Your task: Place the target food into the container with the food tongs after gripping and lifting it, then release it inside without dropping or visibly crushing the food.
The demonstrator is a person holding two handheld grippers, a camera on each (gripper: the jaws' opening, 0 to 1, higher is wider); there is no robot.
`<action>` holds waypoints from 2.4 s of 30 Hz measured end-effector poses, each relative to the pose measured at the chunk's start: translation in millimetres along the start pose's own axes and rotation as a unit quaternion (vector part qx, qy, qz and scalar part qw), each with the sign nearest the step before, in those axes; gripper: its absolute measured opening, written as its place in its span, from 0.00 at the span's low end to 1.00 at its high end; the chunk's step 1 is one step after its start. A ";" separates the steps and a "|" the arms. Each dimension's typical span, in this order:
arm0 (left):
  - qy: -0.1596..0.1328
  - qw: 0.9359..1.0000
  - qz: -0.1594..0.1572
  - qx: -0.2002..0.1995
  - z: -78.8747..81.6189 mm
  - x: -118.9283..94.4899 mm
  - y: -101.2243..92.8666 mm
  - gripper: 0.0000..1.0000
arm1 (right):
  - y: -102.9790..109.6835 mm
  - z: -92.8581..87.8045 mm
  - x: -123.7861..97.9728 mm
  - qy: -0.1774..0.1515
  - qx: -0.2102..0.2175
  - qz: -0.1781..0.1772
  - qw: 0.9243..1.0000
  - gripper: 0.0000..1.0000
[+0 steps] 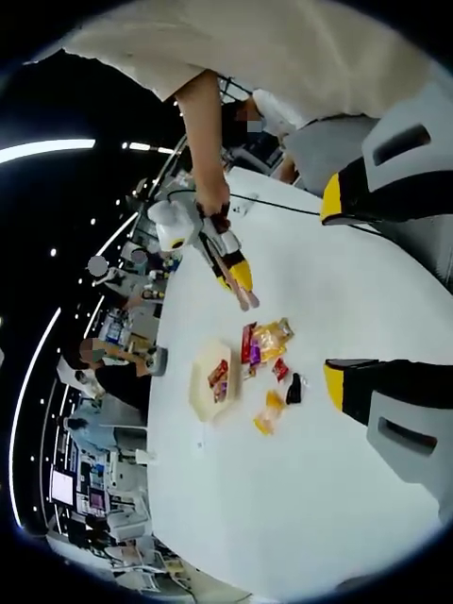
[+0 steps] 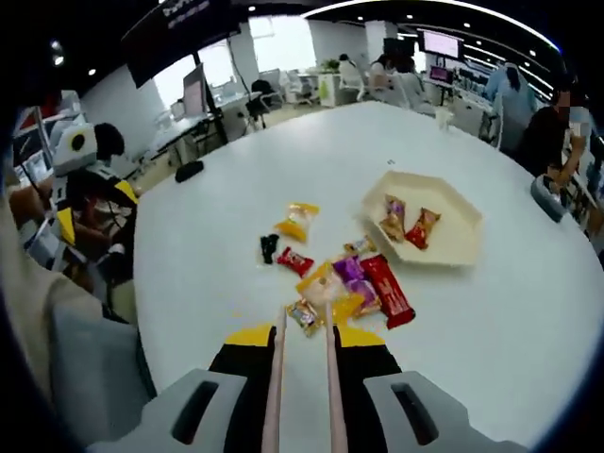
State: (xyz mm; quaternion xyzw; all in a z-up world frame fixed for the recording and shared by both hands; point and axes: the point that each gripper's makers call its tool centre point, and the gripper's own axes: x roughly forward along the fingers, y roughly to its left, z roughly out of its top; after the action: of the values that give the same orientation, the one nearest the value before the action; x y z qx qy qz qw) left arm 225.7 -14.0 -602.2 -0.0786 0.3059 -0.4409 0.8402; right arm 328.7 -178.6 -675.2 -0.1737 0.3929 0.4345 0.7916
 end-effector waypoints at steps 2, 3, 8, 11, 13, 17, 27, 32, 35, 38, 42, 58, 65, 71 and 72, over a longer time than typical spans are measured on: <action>0.000 1.000 0.001 -0.001 -0.5 -0.1 0.4 0.56 | 2.2 -0.6 3.8 0.009 -0.027 -0.001 1.000 0.22; 0.000 1.000 0.001 -0.002 -0.2 0.0 0.4 0.56 | 4.3 -1.2 7.0 0.018 -0.046 0.001 0.999 0.23; -0.002 1.000 0.001 -0.002 0.4 0.2 0.9 0.56 | 10.2 0.8 15.6 0.031 -0.079 0.007 0.996 0.23; -0.001 1.000 0.002 -0.003 -0.1 -0.2 1.5 0.56 | 10.4 1.7 18.5 0.038 -0.095 0.008 0.995 0.23; -0.002 1.000 0.003 -0.004 -0.6 -0.9 2.1 0.56 | 10.5 1.5 20.4 0.045 -0.109 0.010 0.993 0.23; -0.001 1.000 0.005 -0.006 -2.4 -1.9 2.8 0.56 | 9.3 -0.5 24.4 0.058 -0.126 0.014 0.990 0.23; -0.001 1.000 0.006 -0.008 -4.1 -2.5 3.9 0.56 | 3.7 -8.7 31.8 0.087 -0.145 0.015 0.985 0.23; -0.002 1.000 0.007 -0.009 -4.5 -2.5 4.8 0.56 | 3.6 -15.1 36.7 0.120 -0.151 0.024 0.981 0.23; -0.001 1.000 0.008 -0.010 -5.6 -2.3 5.2 0.55 | 2.8 -20.1 40.6 0.141 -0.158 0.028 0.977 0.24; -0.001 1.000 0.008 -0.011 -6.1 -2.4 5.6 0.55 | 2.5 -24.7 44.9 0.157 -0.164 0.028 0.973 0.24; -0.002 1.000 0.010 -0.013 -6.5 -3.5 7.3 0.55 | 4.6 -27.0 47.4 0.164 -0.163 0.031 0.972 0.24; -0.004 1.000 0.011 -0.017 -6.8 -2.3 9.8 0.55 | -2.6 -32.3 50.7 0.197 -0.177 0.016 0.964 0.24; -0.005 1.000 0.011 -0.020 -7.6 -2.1 10.5 0.55 | -0.2 -22.2 48.0 0.181 -0.186 0.019 0.966 0.24; -0.007 1.000 0.011 -0.021 -7.9 -2.2 11.0 0.55 | 8.3 -8.6 49.5 0.160 -0.229 0.045 0.959 0.24; -0.007 1.000 0.011 -0.021 -8.1 -2.4 11.2 0.55 | 7.4 -7.4 50.3 0.160 -0.233 0.043 0.958 0.24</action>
State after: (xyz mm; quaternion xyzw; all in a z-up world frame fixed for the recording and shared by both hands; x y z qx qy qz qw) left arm 227.8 -4.3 -612.1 -0.0962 0.3103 -0.4242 0.8453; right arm 334.9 -151.3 -718.3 -0.4036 0.4089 0.5144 0.6366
